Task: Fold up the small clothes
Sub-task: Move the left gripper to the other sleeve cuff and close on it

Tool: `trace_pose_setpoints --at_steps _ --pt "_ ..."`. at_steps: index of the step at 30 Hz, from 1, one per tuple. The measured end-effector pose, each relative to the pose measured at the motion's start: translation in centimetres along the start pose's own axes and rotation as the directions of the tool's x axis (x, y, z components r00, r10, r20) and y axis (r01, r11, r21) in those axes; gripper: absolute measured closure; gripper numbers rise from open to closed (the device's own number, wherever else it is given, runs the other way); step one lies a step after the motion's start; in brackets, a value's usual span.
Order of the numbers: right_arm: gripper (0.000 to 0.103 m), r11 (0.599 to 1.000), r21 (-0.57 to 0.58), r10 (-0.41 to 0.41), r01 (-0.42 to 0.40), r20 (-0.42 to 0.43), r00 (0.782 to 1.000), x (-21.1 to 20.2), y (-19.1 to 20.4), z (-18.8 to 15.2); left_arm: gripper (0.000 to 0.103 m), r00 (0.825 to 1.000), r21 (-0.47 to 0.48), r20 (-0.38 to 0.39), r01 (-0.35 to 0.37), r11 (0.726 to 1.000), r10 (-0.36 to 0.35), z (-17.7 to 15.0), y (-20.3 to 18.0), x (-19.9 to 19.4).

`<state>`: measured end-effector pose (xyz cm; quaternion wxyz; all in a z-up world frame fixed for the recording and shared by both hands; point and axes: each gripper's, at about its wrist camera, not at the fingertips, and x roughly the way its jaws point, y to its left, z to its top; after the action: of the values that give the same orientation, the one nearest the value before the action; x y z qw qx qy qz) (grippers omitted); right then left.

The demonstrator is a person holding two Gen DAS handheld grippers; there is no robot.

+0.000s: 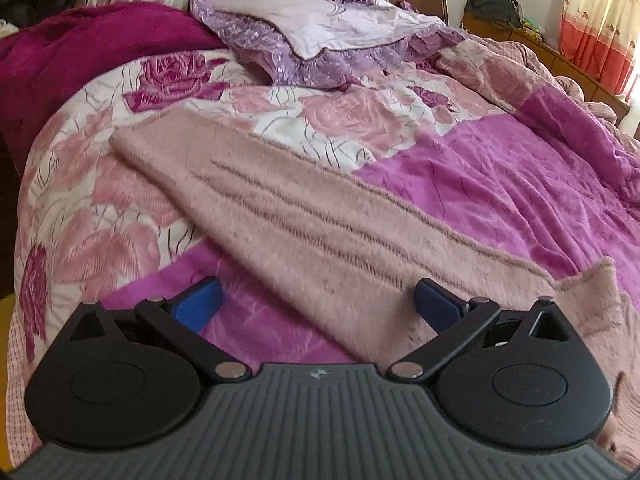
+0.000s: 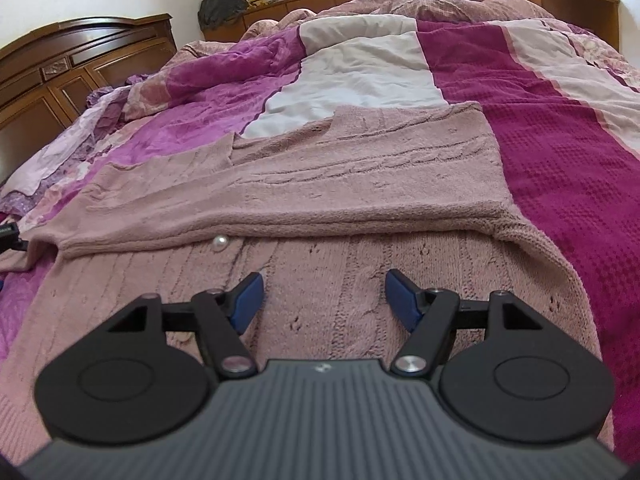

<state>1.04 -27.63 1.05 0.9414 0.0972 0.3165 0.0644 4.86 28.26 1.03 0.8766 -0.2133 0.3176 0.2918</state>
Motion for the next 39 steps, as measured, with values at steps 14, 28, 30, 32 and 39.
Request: trace_pose_setpoints --at_steps 14,28,30,32,39 --pt "0.034 1.0 0.0 -0.001 0.001 0.003 1.0 0.0 -0.1 -0.2 0.048 0.996 0.092 0.065 0.057 0.994 -0.063 0.2 -1.6 -0.1" --pt "0.033 0.999 0.045 0.004 -0.004 -0.006 1.0 -0.3 -0.3 0.3 0.064 0.995 0.003 0.02 0.101 0.995 -0.101 1.6 -0.8 0.3" --pt "0.033 0.998 0.059 0.014 -0.013 -0.01 1.0 -0.5 -0.4 0.5 0.081 0.991 -0.018 0.037 0.13 0.991 -0.13 1.9 -0.3 -0.5" --pt "0.033 0.997 0.07 0.021 -0.02 -0.01 1.0 -0.8 -0.6 0.8 0.091 0.985 -0.059 0.071 0.161 0.985 -0.157 2.2 0.3 -1.6" --pt "0.033 0.994 0.105 0.036 -0.037 0.012 0.999 -1.8 -1.0 1.4 0.093 0.947 -0.064 0.223 0.25 0.966 -0.231 4.6 0.2 -6.8"
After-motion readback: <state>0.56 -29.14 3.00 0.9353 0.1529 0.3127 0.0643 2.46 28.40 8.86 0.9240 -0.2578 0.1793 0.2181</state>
